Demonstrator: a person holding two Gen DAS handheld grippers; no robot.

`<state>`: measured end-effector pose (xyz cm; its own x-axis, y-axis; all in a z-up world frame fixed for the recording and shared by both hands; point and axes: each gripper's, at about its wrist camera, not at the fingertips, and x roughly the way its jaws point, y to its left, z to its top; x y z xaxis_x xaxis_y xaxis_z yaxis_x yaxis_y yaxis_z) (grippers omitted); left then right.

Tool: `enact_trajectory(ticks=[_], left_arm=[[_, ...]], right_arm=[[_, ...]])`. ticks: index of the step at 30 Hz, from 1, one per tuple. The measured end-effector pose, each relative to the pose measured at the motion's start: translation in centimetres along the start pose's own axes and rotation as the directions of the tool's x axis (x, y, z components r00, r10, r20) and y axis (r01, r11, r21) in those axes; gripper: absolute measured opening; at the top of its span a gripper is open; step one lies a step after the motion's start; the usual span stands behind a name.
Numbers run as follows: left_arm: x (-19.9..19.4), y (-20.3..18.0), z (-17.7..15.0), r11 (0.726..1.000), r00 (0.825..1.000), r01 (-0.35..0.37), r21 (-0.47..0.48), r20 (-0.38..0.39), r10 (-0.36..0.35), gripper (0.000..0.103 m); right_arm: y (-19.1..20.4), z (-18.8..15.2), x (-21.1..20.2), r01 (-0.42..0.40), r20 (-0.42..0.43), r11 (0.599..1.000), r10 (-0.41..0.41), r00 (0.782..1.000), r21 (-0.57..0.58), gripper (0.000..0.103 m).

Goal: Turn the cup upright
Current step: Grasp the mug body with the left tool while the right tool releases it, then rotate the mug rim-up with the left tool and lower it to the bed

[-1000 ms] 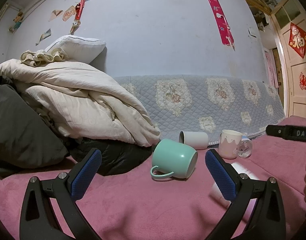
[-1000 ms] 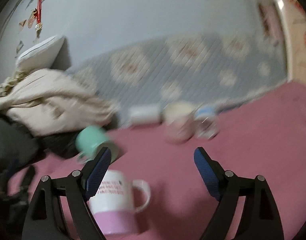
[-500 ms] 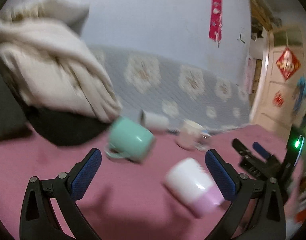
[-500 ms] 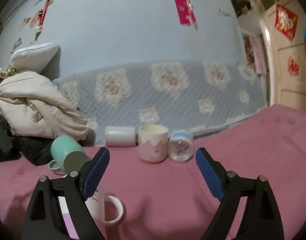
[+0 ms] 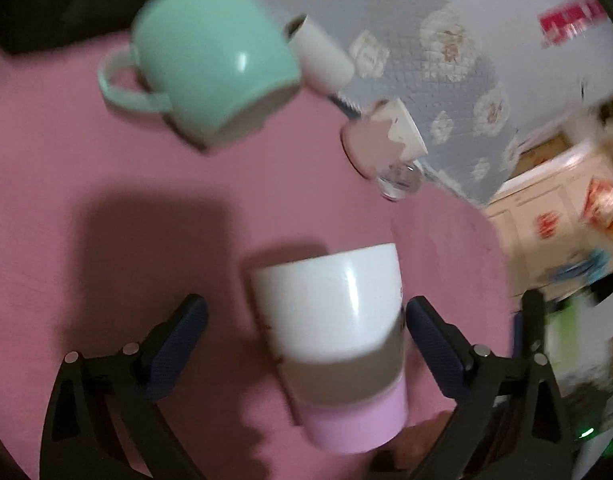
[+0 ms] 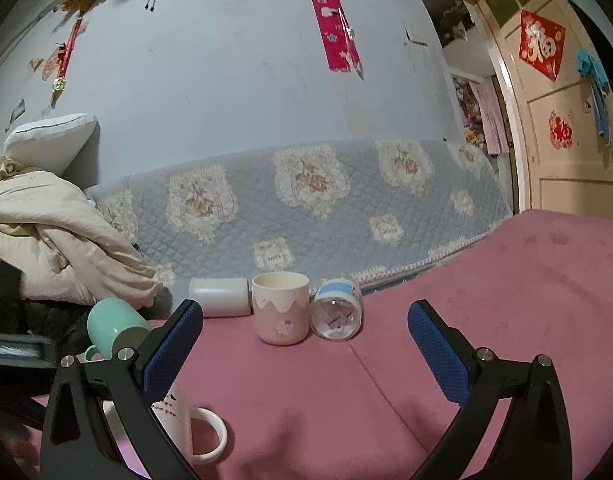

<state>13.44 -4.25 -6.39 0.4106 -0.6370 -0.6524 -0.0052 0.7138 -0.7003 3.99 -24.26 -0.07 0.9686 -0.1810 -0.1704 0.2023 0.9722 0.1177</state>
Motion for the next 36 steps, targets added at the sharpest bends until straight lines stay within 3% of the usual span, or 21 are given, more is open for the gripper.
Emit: enact_trajectory(ticks=[2, 4, 5, 6, 11, 15, 18, 20, 22, 24, 26, 29, 33, 36], left_arm=[[-0.3, -0.5, 0.0, 0.999, 0.999, 0.039, 0.011, 0.023, -0.039, 0.095], [0.0, -0.9, -0.2, 0.995, 0.995, 0.096, 0.012, -0.005, -0.096, 0.091], [0.3, -0.9, -0.5, 0.995, 0.995, 0.101, 0.005, -0.026, -0.101, 0.084], [0.6, -1.0, -0.6, 0.996, 0.995, 0.090, 0.008, -0.037, -0.089, 0.077], [0.1, -1.7, -1.1, 0.991, 0.998, 0.069, 0.111, -0.009, -0.069, 0.076], [-1.7, -3.0, -1.5, 0.969, 0.992, -0.040, 0.244, 0.123, 0.010, 0.076], [-3.6, -4.2, -2.0, 0.926, 0.958, -0.174, 0.336, 0.274, 0.081, 0.076], [-4.4, -4.9, -2.1, 0.890, 0.923, -0.266, 0.371, 0.365, 0.123, 0.076], [-4.8, -5.5, -2.5, 0.833, 0.873, -0.391, 0.391, 0.443, 0.202, 0.076], [-5.2, -5.7, -2.9, 0.798, 0.838, -0.450, 0.402, 0.499, 0.221, 0.076], [-5.2, -5.5, -2.9, 0.779, 0.818, -0.483, 0.399, 0.523, 0.239, 0.076], [-4.7, -4.5, -2.2, 0.798, 0.838, -0.462, 0.386, 0.484, 0.251, 0.076], [-4.6, -5.0, -2.9, 0.781, 0.818, -0.475, 0.405, 0.532, 0.221, 0.076], [-4.9, -5.5, -3.5, 0.769, 0.812, -0.465, 0.439, 0.557, 0.174, 0.076]], right_arm=[[-0.4, -0.1, 0.2, 0.006, -0.010, 1.000, -0.006, 1.000, 0.011, 0.103], [-0.7, -0.1, 0.5, 0.007, -0.025, 1.000, -0.007, 1.000, 0.020, 0.103], [-0.8, -0.2, 0.5, 0.011, -0.029, 1.000, -0.011, 1.000, 0.024, 0.103], [-0.9, -0.2, 0.6, 0.018, -0.037, 0.999, -0.017, 0.999, 0.031, 0.103], [-1.3, -0.2, 1.1, 0.026, -0.056, 0.998, -0.023, 0.998, 0.052, 0.103], [-1.2, -0.3, 1.1, 0.024, -0.059, 0.999, -0.021, 0.998, 0.048, 0.103], [-1.1, -0.4, 1.0, 0.025, -0.056, 0.999, -0.022, 0.998, 0.045, 0.103], [-1.1, -0.4, 1.1, 0.022, -0.057, 0.999, -0.020, 0.998, 0.043, 0.103], [-1.0, -0.4, 1.1, 0.019, -0.059, 0.999, -0.017, 0.998, 0.042, 0.103], [-1.1, -0.4, 1.1, 0.018, -0.060, 0.999, -0.016, 0.998, 0.046, 0.103], [-1.0, -0.4, 1.2, 0.018, -0.063, 0.999, -0.016, 0.998, 0.046, 0.103], [-1.0, -0.4, 1.1, 0.016, -0.062, 0.999, -0.014, 0.998, 0.040, 0.103], [-1.0, -0.4, 1.1, 0.020, -0.056, 0.999, -0.018, 0.998, 0.037, 0.103], [-1.0, -0.4, 1.2, 0.023, -0.060, 0.999, -0.020, 0.998, 0.035, 0.103]])
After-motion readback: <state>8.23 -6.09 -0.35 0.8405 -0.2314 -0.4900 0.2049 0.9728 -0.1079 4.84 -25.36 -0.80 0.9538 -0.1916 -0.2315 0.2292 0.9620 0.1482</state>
